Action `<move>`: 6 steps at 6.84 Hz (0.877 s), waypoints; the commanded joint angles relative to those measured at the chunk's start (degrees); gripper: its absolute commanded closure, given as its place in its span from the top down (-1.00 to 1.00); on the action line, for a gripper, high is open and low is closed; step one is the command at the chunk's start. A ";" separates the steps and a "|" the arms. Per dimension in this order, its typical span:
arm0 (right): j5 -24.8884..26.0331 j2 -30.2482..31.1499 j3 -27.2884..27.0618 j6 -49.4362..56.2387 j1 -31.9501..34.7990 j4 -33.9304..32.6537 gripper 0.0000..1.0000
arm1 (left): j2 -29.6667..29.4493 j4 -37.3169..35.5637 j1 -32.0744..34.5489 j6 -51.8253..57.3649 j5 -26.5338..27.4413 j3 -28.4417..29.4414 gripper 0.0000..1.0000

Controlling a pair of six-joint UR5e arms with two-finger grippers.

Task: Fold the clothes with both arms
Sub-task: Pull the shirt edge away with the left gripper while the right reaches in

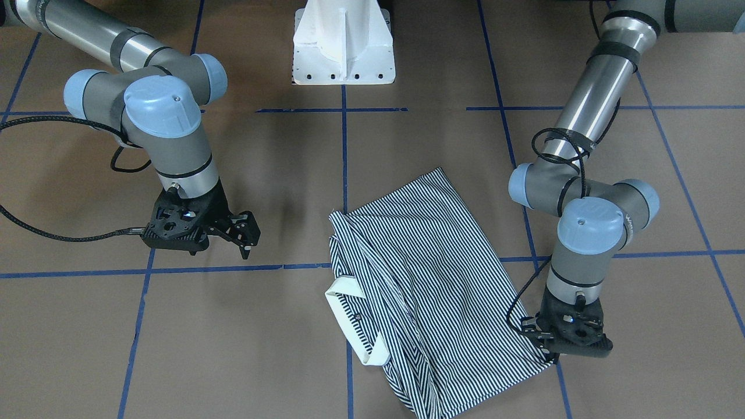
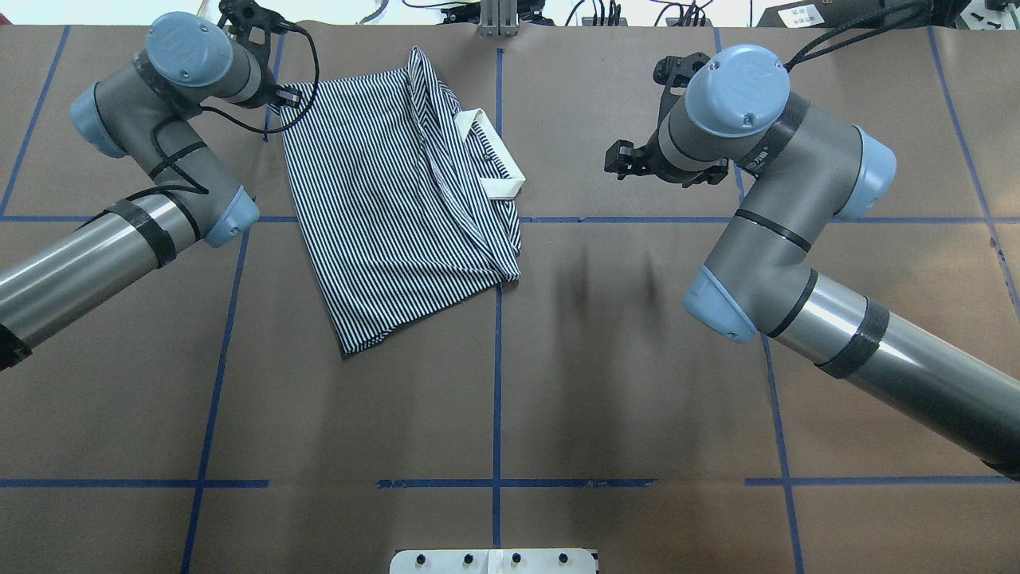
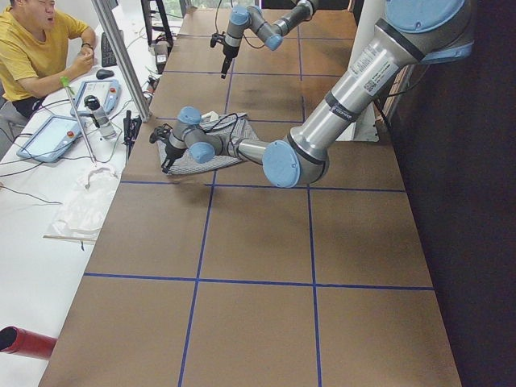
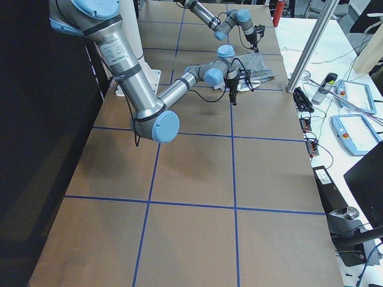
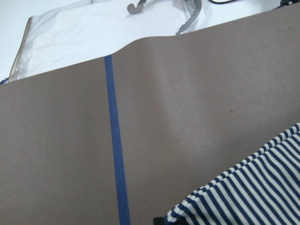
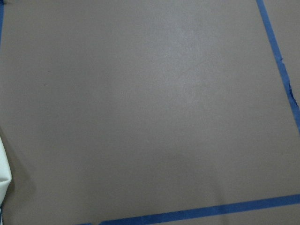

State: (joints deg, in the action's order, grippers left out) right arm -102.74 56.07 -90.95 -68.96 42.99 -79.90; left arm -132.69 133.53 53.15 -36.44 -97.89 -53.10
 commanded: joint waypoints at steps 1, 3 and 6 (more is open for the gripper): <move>0.69 -4.18 2.42 -11.74 -2.46 -0.08 0.64 | 3.21 1.90 1.34 3.39 -5.00 -4.37 1.00; 8.40 -14.09 13.71 -24.32 -6.49 2.88 0.26 | 4.88 1.82 1.34 2.95 -5.03 -7.45 1.00; 13.26 -23.72 32.04 -30.35 -8.97 13.08 0.26 | 4.98 1.82 1.34 2.60 -5.03 -7.55 1.00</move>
State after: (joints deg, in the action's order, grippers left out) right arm -90.77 34.74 -64.00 -97.74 34.83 -69.95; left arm -127.76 135.33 54.49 -33.70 -102.91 -60.55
